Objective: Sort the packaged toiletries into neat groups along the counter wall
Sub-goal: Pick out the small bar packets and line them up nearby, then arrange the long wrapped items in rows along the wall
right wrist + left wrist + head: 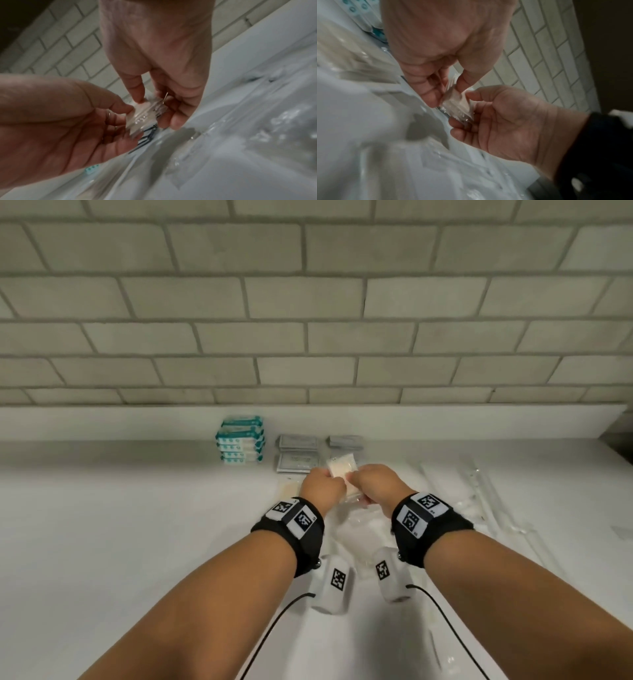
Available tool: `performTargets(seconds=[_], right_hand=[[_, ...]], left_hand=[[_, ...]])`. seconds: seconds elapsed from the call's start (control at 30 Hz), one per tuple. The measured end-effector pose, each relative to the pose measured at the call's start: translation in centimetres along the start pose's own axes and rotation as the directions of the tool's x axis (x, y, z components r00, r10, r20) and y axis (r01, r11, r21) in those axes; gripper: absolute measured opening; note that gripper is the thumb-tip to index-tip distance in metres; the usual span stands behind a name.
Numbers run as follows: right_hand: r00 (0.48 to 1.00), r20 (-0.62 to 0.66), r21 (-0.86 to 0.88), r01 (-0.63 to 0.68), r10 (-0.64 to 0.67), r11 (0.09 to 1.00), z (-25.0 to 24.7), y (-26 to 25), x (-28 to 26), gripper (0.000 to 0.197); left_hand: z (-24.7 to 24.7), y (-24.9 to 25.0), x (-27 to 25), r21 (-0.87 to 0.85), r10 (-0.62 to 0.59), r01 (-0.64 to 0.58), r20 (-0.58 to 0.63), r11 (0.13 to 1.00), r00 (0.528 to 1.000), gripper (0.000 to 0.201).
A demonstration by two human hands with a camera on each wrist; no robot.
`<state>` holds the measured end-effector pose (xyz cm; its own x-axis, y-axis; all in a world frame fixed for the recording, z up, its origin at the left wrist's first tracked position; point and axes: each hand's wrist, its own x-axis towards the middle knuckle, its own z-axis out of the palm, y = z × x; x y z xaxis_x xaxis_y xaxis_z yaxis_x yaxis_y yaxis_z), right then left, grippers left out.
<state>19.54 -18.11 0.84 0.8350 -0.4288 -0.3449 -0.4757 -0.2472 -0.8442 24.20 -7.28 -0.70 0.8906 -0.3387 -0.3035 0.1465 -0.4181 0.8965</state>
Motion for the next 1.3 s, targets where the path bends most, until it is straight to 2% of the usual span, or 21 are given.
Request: performTargets(seconds=[0.1, 0.27, 0.33, 0.5, 0.57, 0.73, 0.77, 0.83, 0.9, 0.93, 1.0, 1.07, 1.13, 1.2, 1.27, 1.3], right_hand=[[0.994, 0.015, 0.008, -0.11, 0.11, 0.994, 0.9, 0.4, 3.1, 0.025], [0.965, 0.062, -0.033, -0.254, 0.255, 0.967, 1.5, 2.1, 4.6, 0.018], [0.954, 0.081, -0.062, -0.286, 0.29, 0.956, 1.4, 2.2, 4.7, 0.021], [0.939, 0.07, -0.162, -0.323, 0.338, 0.932, 1.9, 1.9, 4.7, 0.021], [0.947, 0.046, -0.183, -0.304, 0.317, 0.935, 2.0, 1.9, 4.6, 0.021], [0.963, 0.04, -0.285, -0.244, 0.265, 0.927, 2.0, 1.9, 4.4, 0.026], [0.965, 0.042, -0.314, -0.233, 0.259, 0.92, 1.9, 1.8, 4.3, 0.028], [0.973, 0.05, -0.42, -0.183, 0.224, 0.889, 1.9, 1.9, 4.2, 0.034], [0.994, 0.004, -0.47, -0.095, 0.11, 0.878, 1.6, 2.3, 4.2, 0.032], [0.999, -0.039, -0.442, -0.047, 0.033, 0.896, 1.3, 2.7, 4.1, 0.03], [0.986, -0.14, -0.381, 0.033, -0.093, 0.924, -0.1, 3.1, 3.5, 0.028], [0.966, -0.201, -0.527, 0.032, -0.161, 0.849, -2.4, 3.5, 2.8, 0.029], [0.961, -0.21, -0.741, -0.035, -0.181, 0.671, -5.2, 4.1, 2.4, 0.032], [0.982, -0.172, -0.848, -0.109, -0.074, 0.518, -7.8, 5.0, 2.1, 0.033], [0.997, -0.08, -0.899, -0.081, 0.022, 0.43, -9.7, 6.6, 1.8, 0.031], [0.999, -0.025, -0.91, -0.032, 0.022, 0.413, -10.5, 7.5, 1.6, 0.028]], left_hand=[[0.1, 0.7, 1.7, 0.236, -0.064, 0.058, 0.016, 0.97, 0.998, 0.002], [0.8, 0.0, 2.7, 0.548, -0.151, 0.082, 0.082, 0.833, 0.985, 0.016], [0.8, -0.1, 2.6, 0.577, -0.181, 0.105, 0.076, 0.81, 0.98, 0.01], [0.5, 0.1, 2.4, 0.672, -0.133, 0.084, 0.021, 0.736, 0.991, 0.025], [0.5, 0.1, 2.4, 0.716, -0.104, 0.064, 0.012, 0.695, 0.994, 0.028], [0.3, 0.0, 2.5, 0.789, -0.072, 0.025, 0.024, 0.614, 0.997, 0.006], [0.2, 0.0, 2.4, 0.78, -0.057, 0.024, 0.015, 0.625, 0.998, 0.008], [0.2, -0.1, 2.2, 0.723, -0.045, 0.049, -0.025, 0.689, 0.999, 0.032], [0.1, -0.4, 1.8, 0.646, -0.002, 0.035, -0.051, 0.763, 0.999, 0.052], [0.1, -0.3, 1.4, 0.627, 0.038, 0.008, -0.059, 0.779, 0.998, 0.056], [0.1, -0.2, 0.7, 0.615, 0.155, -0.081, -0.068, 0.784, 0.986, 0.048], [0.1, 0.1, -0.3, 0.591, 0.237, -0.164, -0.047, 0.79, 0.97, 0.035], [0.7, 0.3, -1.2, 0.576, 0.283, -0.251, 0.037, 0.778, 0.959, 0.026], [1.7, 0.3, -1.7, 0.597, 0.305, -0.333, 0.152, 0.73, 0.94, 0.025], [3.1, 0.2, -2.0, 0.629, 0.292, -0.399, 0.272, 0.668, 0.917, 0.029], [3.9, 0.1, -2.0, 0.642, 0.275, -0.422, 0.322, 0.639, 0.906, 0.031]])
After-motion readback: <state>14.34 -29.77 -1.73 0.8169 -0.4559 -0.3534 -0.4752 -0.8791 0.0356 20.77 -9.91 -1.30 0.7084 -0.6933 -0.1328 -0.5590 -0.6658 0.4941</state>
